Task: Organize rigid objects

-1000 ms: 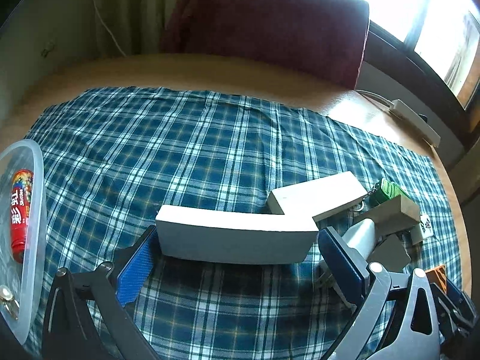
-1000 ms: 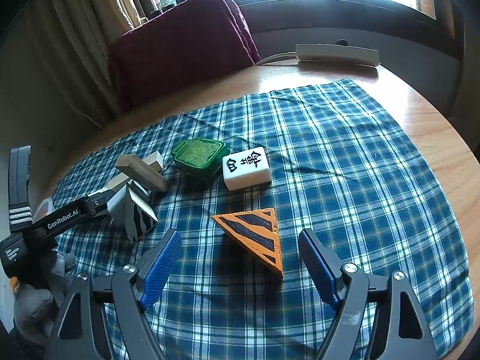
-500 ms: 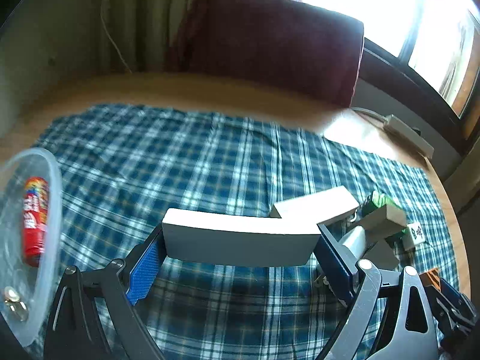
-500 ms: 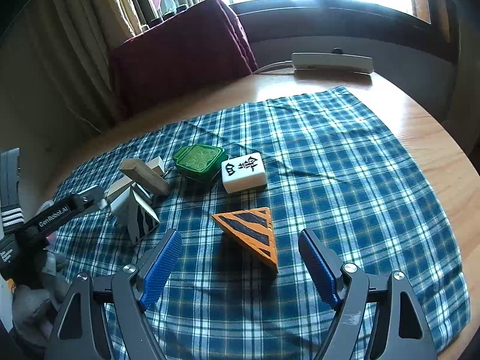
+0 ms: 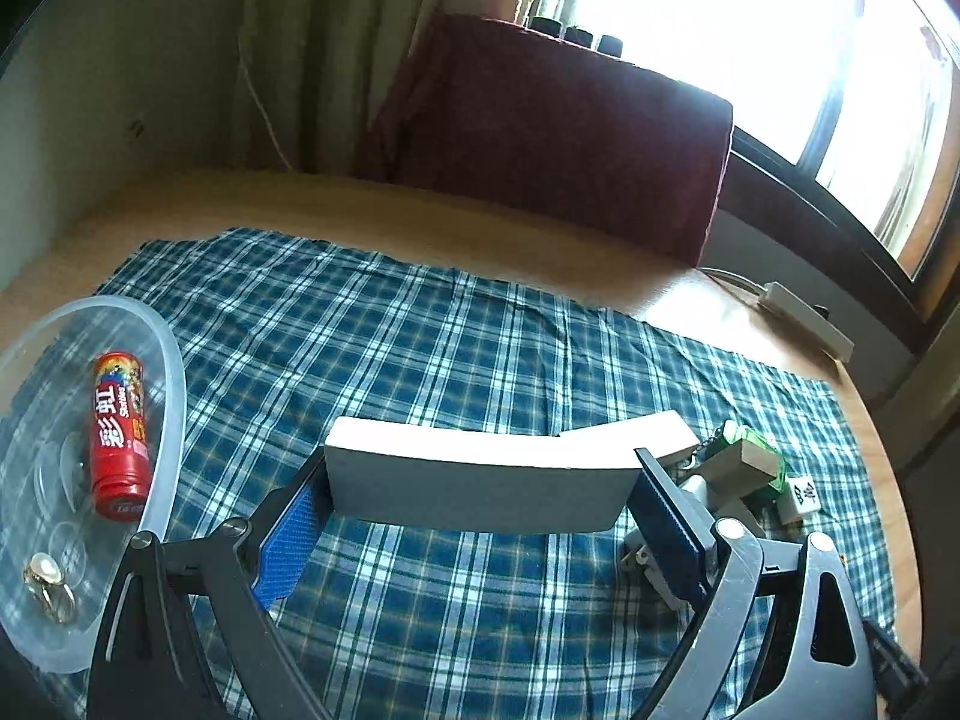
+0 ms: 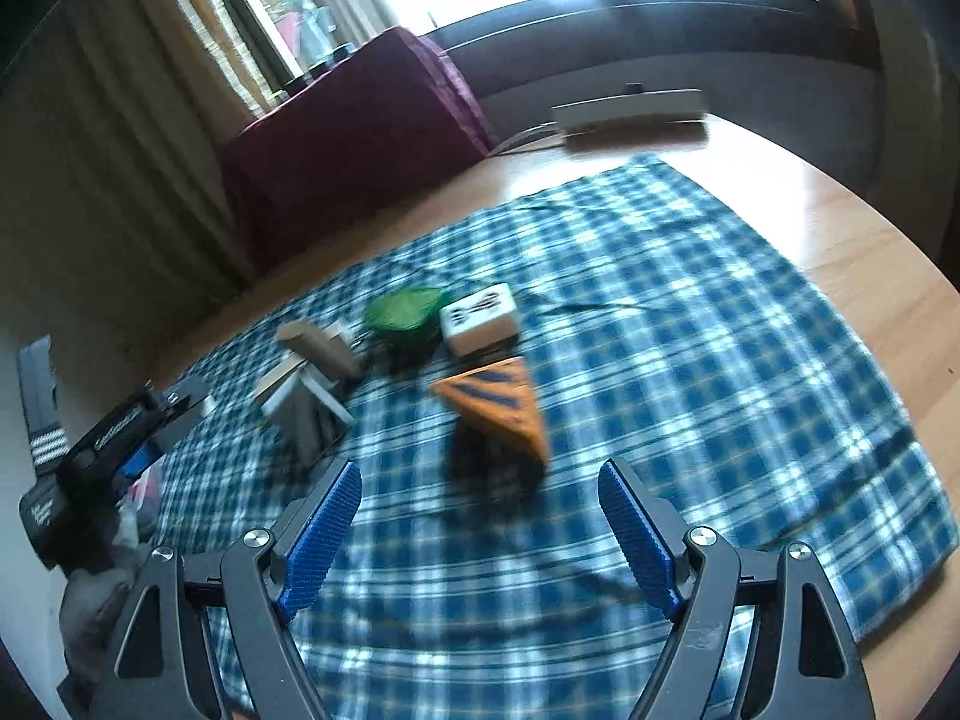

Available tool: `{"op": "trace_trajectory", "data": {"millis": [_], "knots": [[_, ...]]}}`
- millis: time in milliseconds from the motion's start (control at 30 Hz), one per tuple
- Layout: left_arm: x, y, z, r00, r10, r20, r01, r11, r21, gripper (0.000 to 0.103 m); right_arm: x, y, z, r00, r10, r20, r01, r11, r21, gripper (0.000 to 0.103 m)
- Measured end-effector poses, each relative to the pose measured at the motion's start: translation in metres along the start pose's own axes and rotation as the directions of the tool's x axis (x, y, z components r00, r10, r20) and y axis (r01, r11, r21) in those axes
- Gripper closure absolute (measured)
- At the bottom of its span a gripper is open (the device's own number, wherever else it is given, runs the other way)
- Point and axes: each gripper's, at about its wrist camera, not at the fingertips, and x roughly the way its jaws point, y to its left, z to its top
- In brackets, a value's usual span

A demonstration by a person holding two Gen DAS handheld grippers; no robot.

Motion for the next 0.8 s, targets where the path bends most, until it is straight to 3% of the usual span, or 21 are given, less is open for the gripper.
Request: {"op": "trace_trajectory", "data": {"millis": [233,367,633,733,800], "knots": [[-0.002,0.003,-0.002,1.0,-0.016,-0.015,0.016,1.0,-0.013,0.009,0.016,-0.002,0.018,0.994,-0.106,0.001,0.106,0.994,-0.027,0.019],[-0.001,0.005,-0.002,0.999,-0.021,-0.026,0.021,1.0,-0.024,0.009,0.02,-0.01,0.028,0.995,-0.103,0.016,0.104,0.994,-0.023,0.019],[-0.002,0.004,-0.003,0.999,-0.027,-0.029,0.026,1.0,-0.015,0.009,0.049,0.005,0.038,0.988,-0.152,-0.021,0.144,0.966,-0.216,0.019],[-0.002,0.003,-0.004,0.999,-0.027,-0.032,0.026,1.0,-0.017,0.009,0.059,0.011,0.037,0.986,-0.158,-0.043,0.141,0.952,-0.272,0.035],[-0.001,0.003,-0.004,0.999,-0.026,-0.036,0.025,1.0,-0.018,0.009,0.063,0.016,0.034,0.987,-0.151,-0.057,0.127,0.945,-0.301,0.051]]}}
